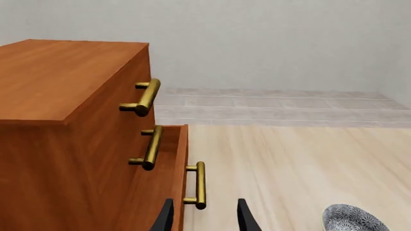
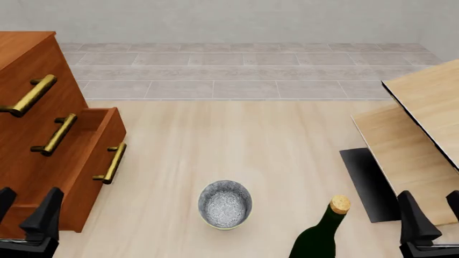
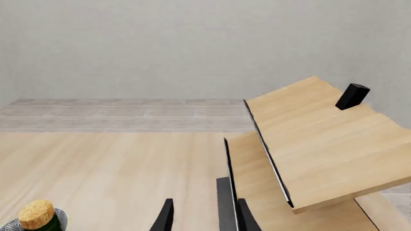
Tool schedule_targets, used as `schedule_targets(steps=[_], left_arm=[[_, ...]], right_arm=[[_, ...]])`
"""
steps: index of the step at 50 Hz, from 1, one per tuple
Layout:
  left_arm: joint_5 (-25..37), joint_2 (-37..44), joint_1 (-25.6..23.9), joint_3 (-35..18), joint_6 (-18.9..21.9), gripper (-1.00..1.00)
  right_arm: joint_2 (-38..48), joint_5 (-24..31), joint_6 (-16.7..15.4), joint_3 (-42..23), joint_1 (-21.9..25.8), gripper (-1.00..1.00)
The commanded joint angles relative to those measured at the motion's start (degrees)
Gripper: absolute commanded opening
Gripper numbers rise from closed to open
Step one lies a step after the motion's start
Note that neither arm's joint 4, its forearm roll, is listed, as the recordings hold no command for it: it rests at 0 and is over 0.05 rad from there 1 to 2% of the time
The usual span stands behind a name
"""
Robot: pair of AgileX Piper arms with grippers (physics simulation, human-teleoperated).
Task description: Close the bottom drawer of the cabinet.
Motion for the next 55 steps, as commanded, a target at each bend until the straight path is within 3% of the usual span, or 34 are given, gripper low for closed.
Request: schedule_targets(steps=[1,20,33,37,55], left_arm=[[-4.06,-2.04,0.59,3.02,1.84,1.00],[-5.63,-0.14,0.33,3.16,0.13,1.00],[-19.96,20.01,-4.27,3.17,-5.91,1.00],[-26.63,28.53,-6.33,3.17,-5.38,1.00],[-46.13,52.72,-15.30,3.17,-8.35,1.00]], right_arm=[[0.34,0.19,-0.50,-0.33,-0.03,1.00],[-0.01,0.34,-0.97,-0.26,0.82,1.00],[0.01,0.33,-1.46,-0.22,1.52,1.00],[0.04,0.27,-1.73,-0.18,1.70,1.00],[0.40,0.32,-1.53,-0.19,2.18,1.00]])
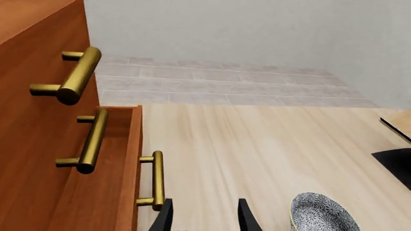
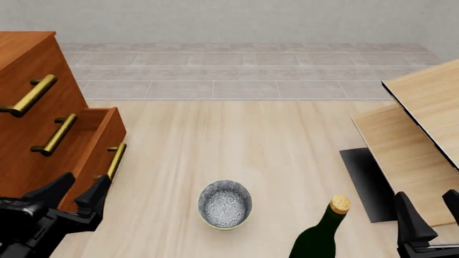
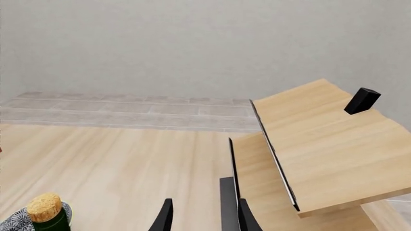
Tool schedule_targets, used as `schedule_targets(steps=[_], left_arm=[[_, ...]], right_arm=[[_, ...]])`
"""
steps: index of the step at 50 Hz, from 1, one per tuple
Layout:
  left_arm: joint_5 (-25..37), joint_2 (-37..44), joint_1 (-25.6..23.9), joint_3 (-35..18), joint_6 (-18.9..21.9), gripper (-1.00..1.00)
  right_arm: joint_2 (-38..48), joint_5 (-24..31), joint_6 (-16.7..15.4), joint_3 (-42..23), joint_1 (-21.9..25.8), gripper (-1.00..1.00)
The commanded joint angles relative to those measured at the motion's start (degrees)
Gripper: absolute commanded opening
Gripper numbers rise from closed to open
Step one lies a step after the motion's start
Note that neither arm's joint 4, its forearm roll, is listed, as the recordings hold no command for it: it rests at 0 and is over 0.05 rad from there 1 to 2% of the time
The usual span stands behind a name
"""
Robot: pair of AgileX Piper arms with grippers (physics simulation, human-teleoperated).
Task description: Close the bottom drawer of the cabinet.
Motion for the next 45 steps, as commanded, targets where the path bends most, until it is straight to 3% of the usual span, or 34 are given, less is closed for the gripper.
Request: schedule_targets(steps=[1,27,45], left_arm=[[-11.53,14.71,-6.02,0.02,-2.31,1.00],[-35.37,43.44,-8.32,-0.05,-2.26,1.00],[-37.57,50.81,-6.40,-3.35,-1.45,1.00]], right_arm=[[0.17,-0.06,-0.08,0.05,0.37,1.00],[0.23,-0.14,-0.47,0.04,0.67,1.00],[0.27,-0.24,-0.30,0.07,0.84,1.00]])
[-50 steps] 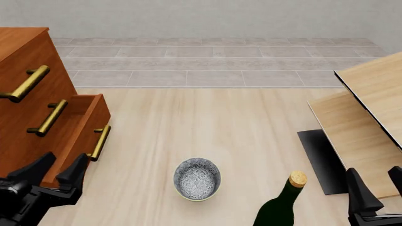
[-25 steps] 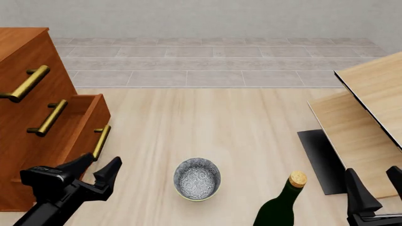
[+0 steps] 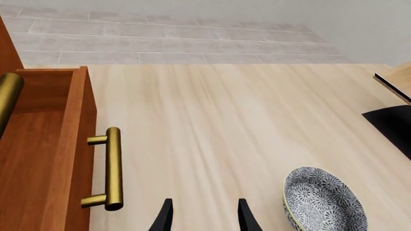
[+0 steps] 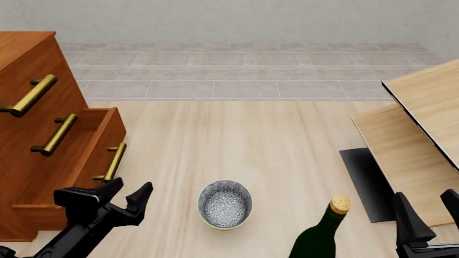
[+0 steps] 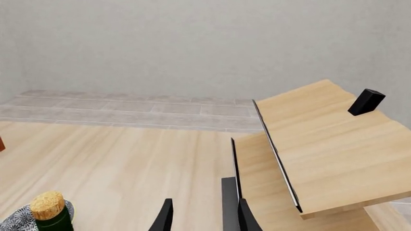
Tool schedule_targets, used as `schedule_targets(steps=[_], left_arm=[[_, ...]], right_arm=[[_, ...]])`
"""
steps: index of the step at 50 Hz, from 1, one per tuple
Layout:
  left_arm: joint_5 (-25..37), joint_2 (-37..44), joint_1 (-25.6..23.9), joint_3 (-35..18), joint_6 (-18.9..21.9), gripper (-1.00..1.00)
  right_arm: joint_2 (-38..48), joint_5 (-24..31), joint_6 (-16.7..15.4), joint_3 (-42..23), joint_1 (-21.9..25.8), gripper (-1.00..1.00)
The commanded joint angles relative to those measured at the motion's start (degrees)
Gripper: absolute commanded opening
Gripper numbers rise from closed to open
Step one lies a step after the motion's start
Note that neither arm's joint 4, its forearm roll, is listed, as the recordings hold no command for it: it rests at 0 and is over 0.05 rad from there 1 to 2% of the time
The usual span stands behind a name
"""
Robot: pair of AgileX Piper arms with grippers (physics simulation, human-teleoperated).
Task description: Close the bottom drawer of the cabinet.
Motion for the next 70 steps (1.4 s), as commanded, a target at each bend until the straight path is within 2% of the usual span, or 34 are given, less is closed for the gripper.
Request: schedule_targets(steps=[1,13,17,52,70], left_arm=[[-2.66,5.55,1.67,-1.66,0.66,1.00],[-3.13,10.71,6.42,-4.02,3.85,1.00],[-3.15,12.32,7.85,-4.80,6.74,1.00],[-3.33,16.32,15.25,-6.53,10.78,1.00],[-3.35,17.11,17.05,-6.69,12.67,1.00]], right_arm=[[-0.02,-0.02,0.02,0.02,0.13,1.00],[-0.21,0.10,0.00,0.00,0.16,1.00],[-0.18,0.02,-0.08,0.01,0.13,1.00],[-0.28,0.05,-0.10,-0.06,0.25,1.00],[-0.15,-0.10,0.27,0.04,0.39,1.00]])
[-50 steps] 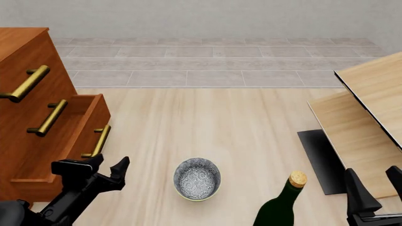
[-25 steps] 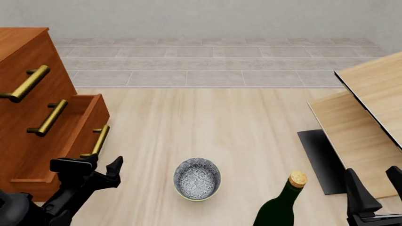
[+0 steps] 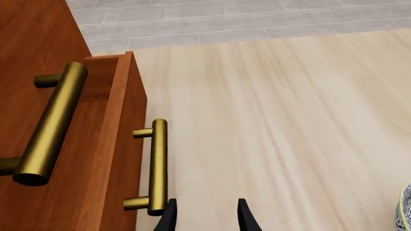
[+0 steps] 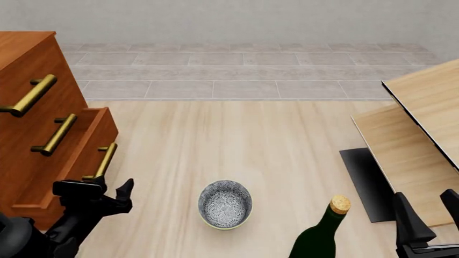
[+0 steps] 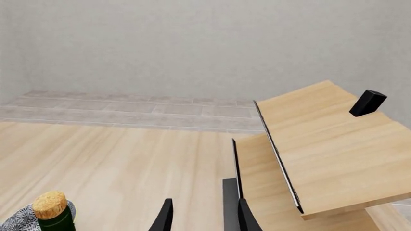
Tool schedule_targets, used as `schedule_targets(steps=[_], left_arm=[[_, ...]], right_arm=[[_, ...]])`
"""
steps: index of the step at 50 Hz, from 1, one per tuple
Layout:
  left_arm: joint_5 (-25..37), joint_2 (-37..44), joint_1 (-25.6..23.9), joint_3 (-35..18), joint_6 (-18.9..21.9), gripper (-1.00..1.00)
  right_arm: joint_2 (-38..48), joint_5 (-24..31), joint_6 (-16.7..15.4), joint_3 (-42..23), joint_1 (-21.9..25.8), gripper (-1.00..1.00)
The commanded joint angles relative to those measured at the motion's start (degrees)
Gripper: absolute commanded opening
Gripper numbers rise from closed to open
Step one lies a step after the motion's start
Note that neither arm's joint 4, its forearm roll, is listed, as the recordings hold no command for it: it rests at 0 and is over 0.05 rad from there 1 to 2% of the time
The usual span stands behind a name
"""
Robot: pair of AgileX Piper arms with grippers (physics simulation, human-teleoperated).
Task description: Close the bottom drawer of the cabinet.
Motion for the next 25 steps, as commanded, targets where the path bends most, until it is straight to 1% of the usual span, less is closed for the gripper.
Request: schedule_targets(steps=[1,25], left_arm=[[0.01,1.53,2.46,-0.64,1.38,1.00],[0.01,1.78,6.12,-0.53,2.26,1.00]], right_arm=[[0.12,-0.12,0.22,0.05,0.06,1.00],[-0.10,0.12,-0.03,-0.06,0.13,1.00]])
